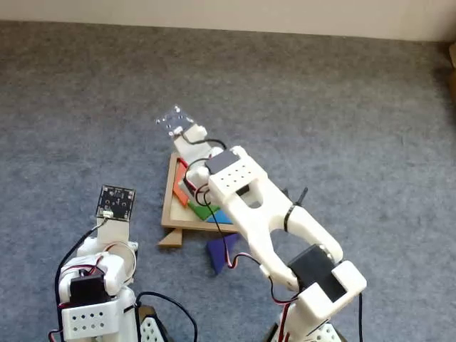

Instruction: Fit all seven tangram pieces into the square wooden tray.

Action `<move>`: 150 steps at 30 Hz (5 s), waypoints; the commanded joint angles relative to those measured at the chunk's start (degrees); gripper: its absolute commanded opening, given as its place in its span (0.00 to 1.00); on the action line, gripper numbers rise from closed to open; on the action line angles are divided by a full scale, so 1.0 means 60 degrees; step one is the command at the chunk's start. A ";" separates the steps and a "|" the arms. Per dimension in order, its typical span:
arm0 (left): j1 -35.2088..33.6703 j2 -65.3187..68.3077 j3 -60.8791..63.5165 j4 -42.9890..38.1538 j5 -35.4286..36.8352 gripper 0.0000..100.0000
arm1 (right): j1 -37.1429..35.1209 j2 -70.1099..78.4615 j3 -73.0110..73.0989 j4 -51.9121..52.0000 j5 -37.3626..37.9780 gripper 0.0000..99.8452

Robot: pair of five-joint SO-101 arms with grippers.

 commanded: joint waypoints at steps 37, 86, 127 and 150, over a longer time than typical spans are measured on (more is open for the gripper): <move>0.0667 -0.0432 0.0198 0.0059 0.0088 0.01 | -0.0125 -0.2821 -0.0139 0.2982 -0.6066 0.03; 0.0652 -0.0447 0.0198 0.0059 0.0088 0.01 | -0.2059 -0.1897 0.3978 0.0637 -0.9729 0.24; 0.0667 -0.0447 0.0198 0.0059 0.0088 0.01 | -0.2176 -0.0462 0.4007 0.0696 -0.9641 0.12; 0.0652 -0.0447 0.0198 0.0059 0.0088 0.01 | -0.2176 -0.3993 0.3099 0.3231 -0.6374 0.12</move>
